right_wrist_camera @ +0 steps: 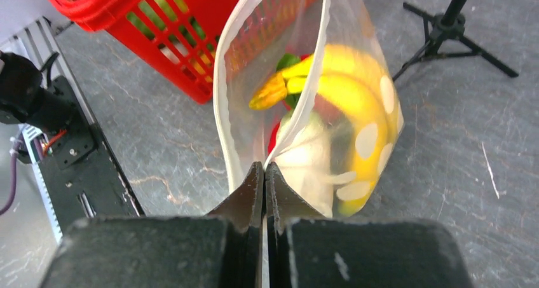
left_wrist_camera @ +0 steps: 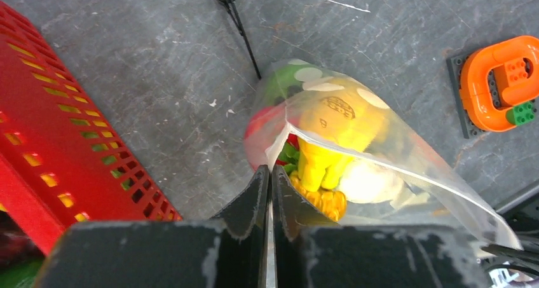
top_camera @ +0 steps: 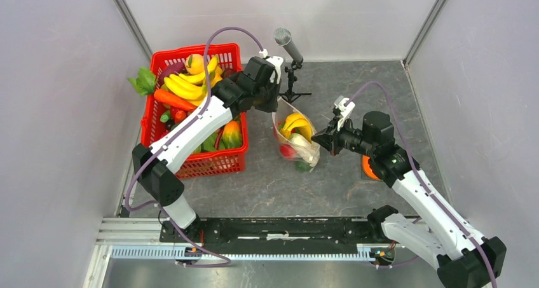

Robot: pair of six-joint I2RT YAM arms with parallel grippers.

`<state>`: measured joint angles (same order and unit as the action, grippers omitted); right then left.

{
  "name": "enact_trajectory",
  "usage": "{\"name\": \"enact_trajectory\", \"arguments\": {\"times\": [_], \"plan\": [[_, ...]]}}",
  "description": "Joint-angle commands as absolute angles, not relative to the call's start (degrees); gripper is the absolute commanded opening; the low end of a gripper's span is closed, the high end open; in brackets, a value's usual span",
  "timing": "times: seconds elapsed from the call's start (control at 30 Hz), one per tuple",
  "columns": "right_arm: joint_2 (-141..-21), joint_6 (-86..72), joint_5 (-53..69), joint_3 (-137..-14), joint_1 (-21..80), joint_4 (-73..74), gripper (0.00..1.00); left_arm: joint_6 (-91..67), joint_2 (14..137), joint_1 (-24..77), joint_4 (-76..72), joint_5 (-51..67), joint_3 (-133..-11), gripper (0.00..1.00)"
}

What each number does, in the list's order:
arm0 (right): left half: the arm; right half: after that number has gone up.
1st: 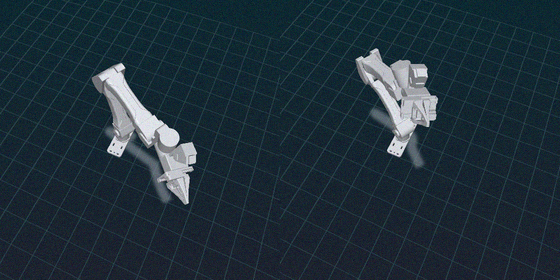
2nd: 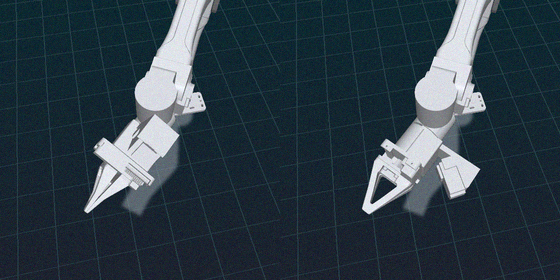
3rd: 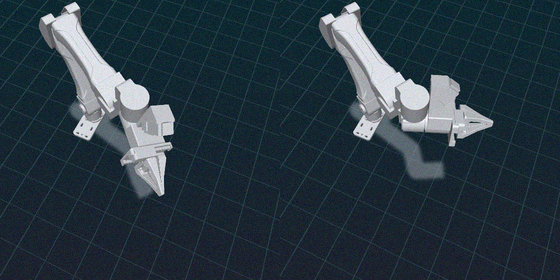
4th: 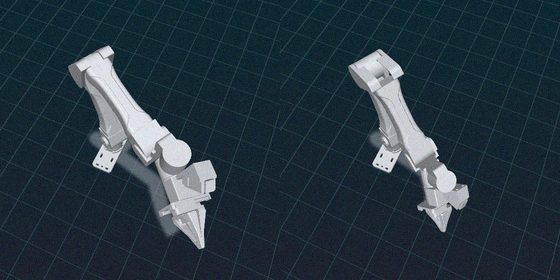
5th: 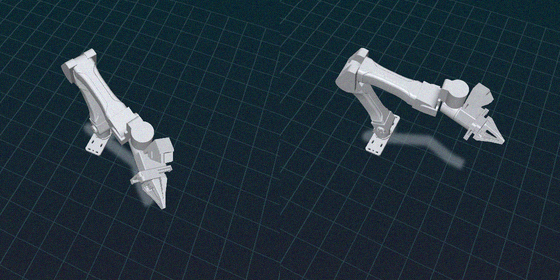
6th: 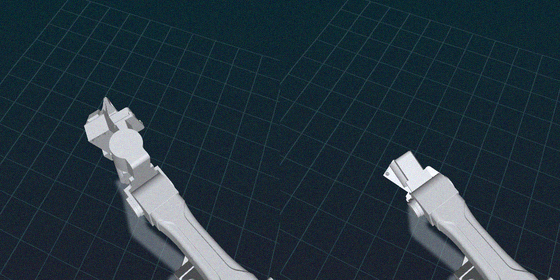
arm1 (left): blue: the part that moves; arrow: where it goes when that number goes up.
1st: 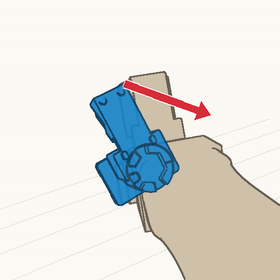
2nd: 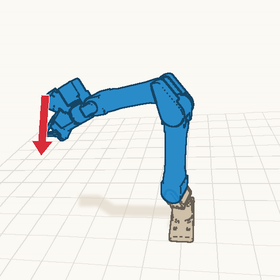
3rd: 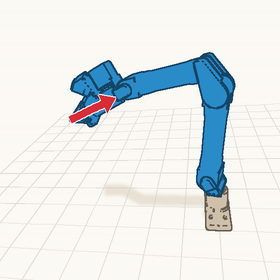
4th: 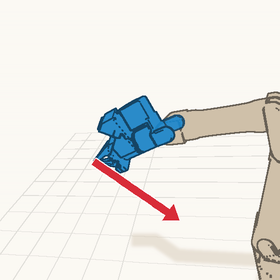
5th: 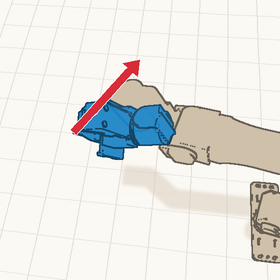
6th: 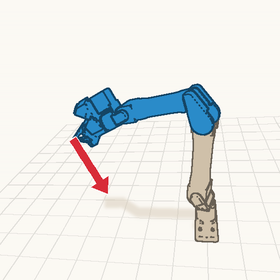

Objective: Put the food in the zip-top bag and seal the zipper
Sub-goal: Adjust the zipper food storage bag at the center of the board, then pick up the fake fruit from the bin.

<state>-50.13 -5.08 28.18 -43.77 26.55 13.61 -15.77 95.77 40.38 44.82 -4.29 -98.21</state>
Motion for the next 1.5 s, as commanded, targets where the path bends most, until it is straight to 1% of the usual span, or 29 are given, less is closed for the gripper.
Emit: {"name": "enact_trajectory", "arguments": {"times": [0.0, 0.03, 0.07, 0.1, 0.13, 0.2, 0.27, 0.37, 0.5, 0.67, 0.77, 1.0, 1.13, 1.23, 1.37, 1.47], "plan": [[-49.23, -7.99, 29.01, -44.74, 26.53, 5.36, 0.00, -14.88, 95.20, 39.22, 41.29, -3.76, -100.27, 0.21], [-49.39, -8.50, 28.77, -44.54, 26.50, 4.72, 0.00, -14.47, 95.09, 39.07, 41.37, -3.34, -100.44, 0.28], [-49.49, -9.57, 28.54, -44.04, 26.54, 3.33, 0.00, -14.25, 94.85, 38.95, 41.48, -2.81, -100.54, 0.47], [-49.57, -10.63, 28.59, -43.48, 26.54, 1.93, 0.00, -14.16, 94.51, 38.87, 41.46, -2.72, -100.63, 0.59], [-49.55, -11.49, 28.58, -42.81, 26.54, 0.50, 0.00, -13.96, 94.11, 38.85, 41.47, -2.38, -100.60, 0.62], [-49.64, -13.02, 28.09, -41.74, 26.52, -2.51, 0.00, -13.19, 92.86, 38.86, 41.22, -1.94, -100.08, 0.74], [-49.67, -13.50, 27.16, -41.24, 26.54, -3.23, 0.00, -12.63, 91.38, 38.85, 41.74, -1.85, -99.38, 0.85], [-49.64, -13.50, 26.48, -40.88, 26.54, -3.42, 0.00, -11.84, 88.36, 38.85, 41.79, -1.88, -97.75, 0.95], [-49.71, -13.87, 26.54, -40.30, 26.50, -3.95, 0.00, -10.75, 84.29, 38.77, 42.43, -3.07, -96.01, 1.00], [-49.13, -13.88, 26.30, -39.82, 26.56, -4.03, 0.00, -9.95, 78.27, 38.13, 41.55, -9.75, -92.85, 1.00], [-48.96, -14.15, 26.63, -39.72, 26.54, -4.39, 0.00, -10.46, 76.44, 35.16, 40.94, -12.48, -91.37, 1.00], [-48.81, -14.52, 27.33, -39.95, 26.53, -4.88, 0.00, -13.18, 80.96, 30.40, 35.66, -18.35, -89.44, 0.97], [-48.27, -14.54, 27.28, -39.90, 26.54, -4.58, 0.00, -13.62, 84.93, 28.24, 31.91, -21.20, -89.81, 0.92], [-47.65, -14.52, 26.93, -39.35, 26.54, -4.65, 0.00, -13.01, 87.45, 26.91, 30.71, -17.64, -90.38, 0.92], [-47.63, -14.95, 26.88, -38.51, 26.56, -5.13, 0.00, -14.36, 91.07, 26.05, 30.63, -22.97, -90.23, 0.94], [-47.94, -15.28, 27.25, -38.23, 26.53, -5.53, 0.00, -16.07, 90.67, 25.02, 30.25, -25.88, -89.41, 0.94]]}}
